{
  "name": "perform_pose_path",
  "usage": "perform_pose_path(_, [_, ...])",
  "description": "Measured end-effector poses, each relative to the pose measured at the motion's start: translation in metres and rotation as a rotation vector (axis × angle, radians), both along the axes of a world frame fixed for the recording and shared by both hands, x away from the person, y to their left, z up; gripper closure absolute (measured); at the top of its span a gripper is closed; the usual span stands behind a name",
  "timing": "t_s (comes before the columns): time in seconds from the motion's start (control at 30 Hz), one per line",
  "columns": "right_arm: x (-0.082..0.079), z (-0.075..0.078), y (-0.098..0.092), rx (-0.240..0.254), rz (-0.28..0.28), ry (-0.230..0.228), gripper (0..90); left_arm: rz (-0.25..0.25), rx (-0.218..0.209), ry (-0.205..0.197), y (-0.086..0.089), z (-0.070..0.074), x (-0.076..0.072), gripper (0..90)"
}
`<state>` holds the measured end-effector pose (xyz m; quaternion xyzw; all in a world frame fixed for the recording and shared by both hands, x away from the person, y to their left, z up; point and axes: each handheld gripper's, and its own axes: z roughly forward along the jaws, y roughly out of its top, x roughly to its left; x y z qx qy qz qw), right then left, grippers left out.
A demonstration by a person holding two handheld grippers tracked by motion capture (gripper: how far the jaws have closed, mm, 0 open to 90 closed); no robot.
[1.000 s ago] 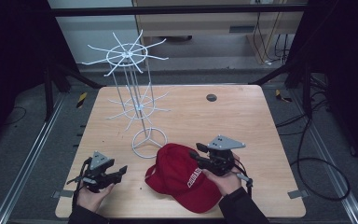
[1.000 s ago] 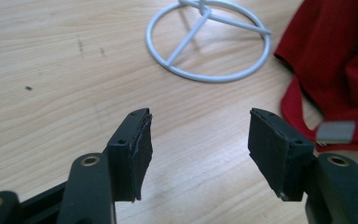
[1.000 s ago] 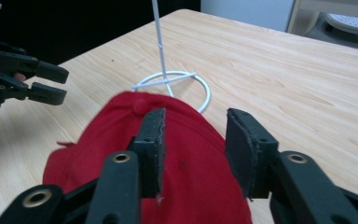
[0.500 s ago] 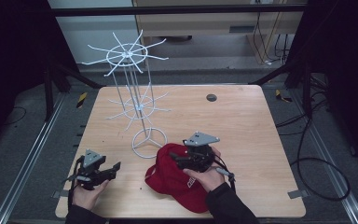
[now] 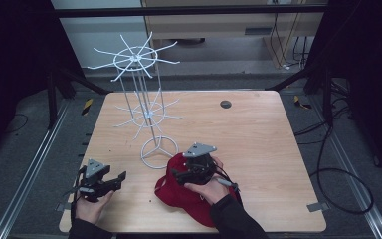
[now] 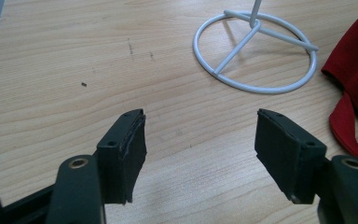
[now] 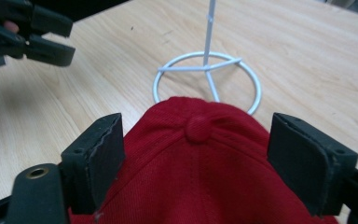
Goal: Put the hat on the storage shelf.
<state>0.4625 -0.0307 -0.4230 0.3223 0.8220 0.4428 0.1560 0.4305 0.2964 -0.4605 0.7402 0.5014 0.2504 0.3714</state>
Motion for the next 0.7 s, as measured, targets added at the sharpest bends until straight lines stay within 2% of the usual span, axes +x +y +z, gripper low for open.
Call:
perform_pose_path(0.13, [0.003, -0.006, 0.007, -0.023, 0.010, 0.022, 18.0, -0.001, -0.002, 0.000, 0.000, 0.000, 0.000, 33.8])
perform_pose_path(0.37, [0.006, -0.008, 0.019, -0.005, 0.017, 0.014, 17.8, -0.002, -0.002, 0.004, 0.001, 0.000, 0.000, 34.4])
perform_pose_path(0.43, [0.007, -0.010, 0.024, -0.029, 0.017, 0.015, 19.3, -0.002, -0.003, 0.003, 0.001, 0.000, 0.000, 34.6])
perform_pose_path(0.5, [0.008, -0.014, 0.025, -0.067, 0.008, 0.022, 26.2, -0.003, -0.002, 0.003, 0.001, 0.000, 0.000, 34.8])
perform_pose_path(0.53, [0.008, -0.015, 0.024, -0.069, 0.009, 0.028, 30.9, -0.002, -0.004, 0.003, 0.001, 0.000, 0.000, 34.9])
perform_pose_path(0.6, [0.009, -0.018, 0.022, -0.071, 0.001, 0.059, 39.7, -0.003, -0.003, 0.005, 0.001, 0.000, 0.000, 35.2])
perform_pose_path(0.63, [0.009, -0.019, 0.021, -0.079, 0.002, 0.083, 47.9, -0.004, -0.003, 0.006, 0.001, 0.000, 0.000, 35.4])
perform_pose_path(0.7, [0.009, -0.019, 0.021, -0.115, -0.006, 0.093, 55.2, -0.004, -0.003, 0.006, 0.001, 0.000, 0.000, 35.7])
